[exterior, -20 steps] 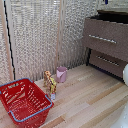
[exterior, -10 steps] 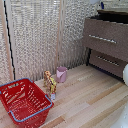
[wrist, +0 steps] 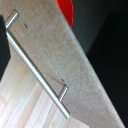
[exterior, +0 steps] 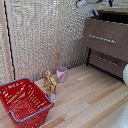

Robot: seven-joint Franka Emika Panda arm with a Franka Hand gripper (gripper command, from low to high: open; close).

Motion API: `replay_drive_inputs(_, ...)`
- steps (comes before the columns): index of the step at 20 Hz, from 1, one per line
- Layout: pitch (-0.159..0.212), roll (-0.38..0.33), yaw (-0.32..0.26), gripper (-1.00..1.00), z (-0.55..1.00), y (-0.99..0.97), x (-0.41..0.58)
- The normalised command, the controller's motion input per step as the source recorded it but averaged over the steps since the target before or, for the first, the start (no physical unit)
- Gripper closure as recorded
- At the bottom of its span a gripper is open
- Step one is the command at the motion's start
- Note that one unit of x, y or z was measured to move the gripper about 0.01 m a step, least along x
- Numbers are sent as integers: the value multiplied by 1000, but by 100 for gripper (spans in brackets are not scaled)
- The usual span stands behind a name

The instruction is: Transport the gripper mindfully toward the orange-red bowl and clasp it to elevate with ease. Ensure your robot's arm aligns efficiently with the top drawer's opening. Carefully slide the orange-red bowl into the designated spot with precision. After confirmation, withdraw the gripper gently. Close the drawer smoothly by transitioning the gripper to its handle.

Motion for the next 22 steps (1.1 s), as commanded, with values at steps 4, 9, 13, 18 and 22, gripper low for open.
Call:
replay_drive_inputs(4, 127, -375, 70, -100, -209, 269, 0)
replay_drive_inputs(9, 156, -366, 136, -100, -209, 122, -60)
replay_drive_inputs(13, 157, -327, 215, -100, -272, 0, -123)
replay_drive_inputs(18, 159, -307, 230, -100, -320, 0, -124)
replay_drive_inputs(22, 173, -292, 214, -100, -343, 4, -160)
